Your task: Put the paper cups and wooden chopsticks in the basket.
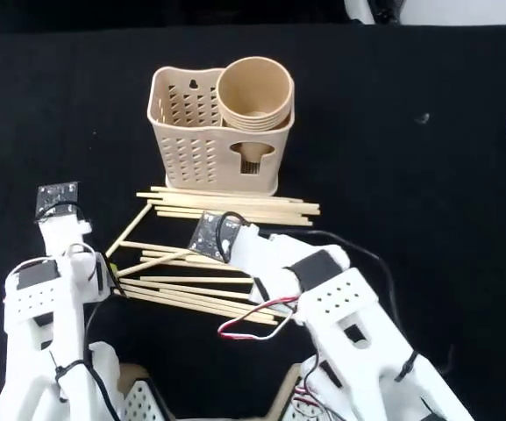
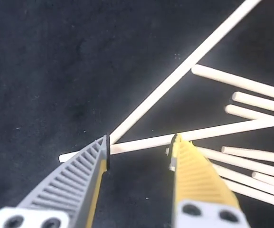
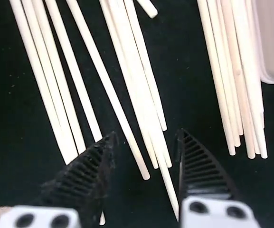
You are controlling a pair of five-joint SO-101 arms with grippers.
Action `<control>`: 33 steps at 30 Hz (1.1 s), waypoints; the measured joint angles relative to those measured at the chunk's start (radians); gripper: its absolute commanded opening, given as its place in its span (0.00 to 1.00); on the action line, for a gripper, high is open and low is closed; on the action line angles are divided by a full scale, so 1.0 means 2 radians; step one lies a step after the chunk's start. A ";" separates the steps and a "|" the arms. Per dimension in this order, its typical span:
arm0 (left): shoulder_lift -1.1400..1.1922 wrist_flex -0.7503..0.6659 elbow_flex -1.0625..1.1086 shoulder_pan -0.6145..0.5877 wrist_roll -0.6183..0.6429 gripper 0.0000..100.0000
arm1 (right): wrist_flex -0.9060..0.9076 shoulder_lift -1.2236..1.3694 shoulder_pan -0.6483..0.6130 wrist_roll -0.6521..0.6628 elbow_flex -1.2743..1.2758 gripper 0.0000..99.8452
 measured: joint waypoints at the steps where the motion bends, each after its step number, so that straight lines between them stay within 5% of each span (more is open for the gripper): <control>1: 0.000 0.002 -0.004 0.008 0.002 0.22 | 0.000 0.000 0.000 0.000 0.000 0.20; 10: 0.008 0.019 -0.028 0.113 0.000 0.22 | 0.000 0.000 0.000 0.000 0.000 0.20; 18: -0.007 0.189 -0.159 0.114 0.002 0.22 | -0.002 0.000 -0.002 0.000 0.000 0.20; 23: -0.101 0.252 -0.187 0.044 -0.002 0.22 | -0.002 0.000 -0.049 0.000 0.005 0.20; 33: -0.287 0.249 -0.068 -0.071 -0.064 0.22 | -0.012 0.005 -0.147 -0.026 0.041 0.20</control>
